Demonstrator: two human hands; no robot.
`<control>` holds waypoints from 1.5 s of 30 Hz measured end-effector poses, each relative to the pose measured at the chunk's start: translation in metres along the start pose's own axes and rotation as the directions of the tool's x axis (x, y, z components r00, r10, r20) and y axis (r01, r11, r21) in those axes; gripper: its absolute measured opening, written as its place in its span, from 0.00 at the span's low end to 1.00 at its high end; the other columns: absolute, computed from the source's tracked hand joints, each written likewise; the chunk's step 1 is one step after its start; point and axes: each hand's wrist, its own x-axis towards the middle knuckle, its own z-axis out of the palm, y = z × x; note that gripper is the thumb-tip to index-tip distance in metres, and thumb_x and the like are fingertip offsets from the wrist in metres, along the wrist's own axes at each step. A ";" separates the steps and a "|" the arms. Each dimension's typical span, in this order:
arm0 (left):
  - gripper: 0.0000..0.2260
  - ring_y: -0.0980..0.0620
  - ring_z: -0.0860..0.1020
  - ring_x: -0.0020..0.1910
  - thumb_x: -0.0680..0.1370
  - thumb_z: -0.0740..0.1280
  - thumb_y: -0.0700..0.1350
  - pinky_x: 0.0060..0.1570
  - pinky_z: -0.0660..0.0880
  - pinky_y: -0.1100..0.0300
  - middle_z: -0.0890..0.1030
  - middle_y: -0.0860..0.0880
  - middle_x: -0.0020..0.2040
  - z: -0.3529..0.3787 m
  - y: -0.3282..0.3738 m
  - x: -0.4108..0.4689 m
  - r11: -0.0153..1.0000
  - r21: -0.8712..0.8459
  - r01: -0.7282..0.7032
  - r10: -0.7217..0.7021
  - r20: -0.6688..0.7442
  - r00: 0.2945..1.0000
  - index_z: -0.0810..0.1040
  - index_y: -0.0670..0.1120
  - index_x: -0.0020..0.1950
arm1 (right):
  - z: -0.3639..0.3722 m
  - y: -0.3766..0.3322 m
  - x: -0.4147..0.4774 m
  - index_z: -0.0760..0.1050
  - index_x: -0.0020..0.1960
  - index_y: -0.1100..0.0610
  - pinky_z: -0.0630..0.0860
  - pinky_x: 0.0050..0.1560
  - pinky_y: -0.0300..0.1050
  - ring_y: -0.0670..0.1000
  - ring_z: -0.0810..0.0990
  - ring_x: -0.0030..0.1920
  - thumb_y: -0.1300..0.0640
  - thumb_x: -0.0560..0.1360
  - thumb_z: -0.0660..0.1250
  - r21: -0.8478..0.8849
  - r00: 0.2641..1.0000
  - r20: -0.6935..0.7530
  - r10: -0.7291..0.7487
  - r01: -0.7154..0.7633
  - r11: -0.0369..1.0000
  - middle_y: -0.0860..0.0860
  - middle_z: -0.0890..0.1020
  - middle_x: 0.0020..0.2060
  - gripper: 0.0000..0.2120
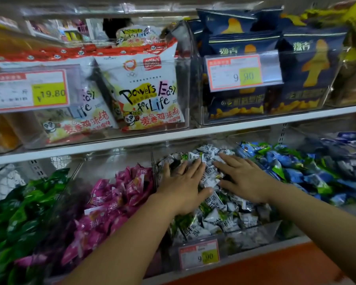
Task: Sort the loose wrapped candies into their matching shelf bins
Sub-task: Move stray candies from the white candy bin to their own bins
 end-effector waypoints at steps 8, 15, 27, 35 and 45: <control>0.29 0.46 0.38 0.76 0.79 0.45 0.65 0.69 0.32 0.35 0.34 0.58 0.76 -0.007 -0.006 0.021 0.996 -0.049 0.071 -0.070 0.030 0.997 0.36 0.60 0.76 | -0.003 -0.008 0.013 0.40 0.78 0.48 0.43 0.74 0.57 0.52 0.40 0.77 0.38 0.80 0.49 0.009 0.995 0.084 0.061 -0.062 0.998 0.47 0.37 0.76 0.33; 0.24 0.50 0.26 0.71 0.78 0.45 0.67 0.64 0.22 0.40 0.34 0.61 0.75 -0.004 -0.005 -0.010 0.966 -0.254 -0.042 0.080 0.140 0.987 0.47 0.69 0.74 | -0.009 0.003 -0.028 0.43 0.77 0.44 0.43 0.76 0.54 0.48 0.40 0.76 0.41 0.80 0.54 0.095 0.996 0.056 -0.068 0.063 0.993 0.43 0.42 0.77 0.31; 0.24 0.48 0.31 0.74 0.82 0.48 0.60 0.66 0.26 0.38 0.32 0.54 0.76 0.000 -0.002 -0.014 0.996 -0.032 -0.083 0.087 0.121 0.989 0.40 0.66 0.74 | 0.001 -0.002 -0.021 0.37 0.77 0.48 0.38 0.73 0.59 0.53 0.36 0.76 0.39 0.80 0.51 -0.091 0.984 0.177 -0.032 0.049 0.995 0.48 0.36 0.76 0.33; 0.18 0.53 0.64 0.71 0.82 0.55 0.52 0.73 0.54 0.47 0.64 0.57 0.74 -0.019 -0.031 -0.061 0.970 -0.208 -0.123 0.061 -0.283 0.957 0.65 0.58 0.72 | -0.036 -0.033 -0.038 0.57 0.75 0.44 0.46 0.75 0.59 0.50 0.51 0.76 0.43 0.79 0.58 0.081 0.985 -0.130 -0.110 0.121 0.989 0.44 0.57 0.76 0.26; 0.13 0.52 0.77 0.53 0.81 0.61 0.47 0.52 0.74 0.57 0.78 0.52 0.61 0.011 -0.152 -0.150 0.874 -0.462 0.150 -0.362 -0.415 0.835 0.76 0.54 0.64 | -0.043 -0.152 -0.008 0.69 0.70 0.53 0.73 0.61 0.48 0.53 0.76 0.61 0.52 0.79 0.63 0.227 0.927 -0.128 -0.353 0.374 0.899 0.51 0.73 0.67 0.20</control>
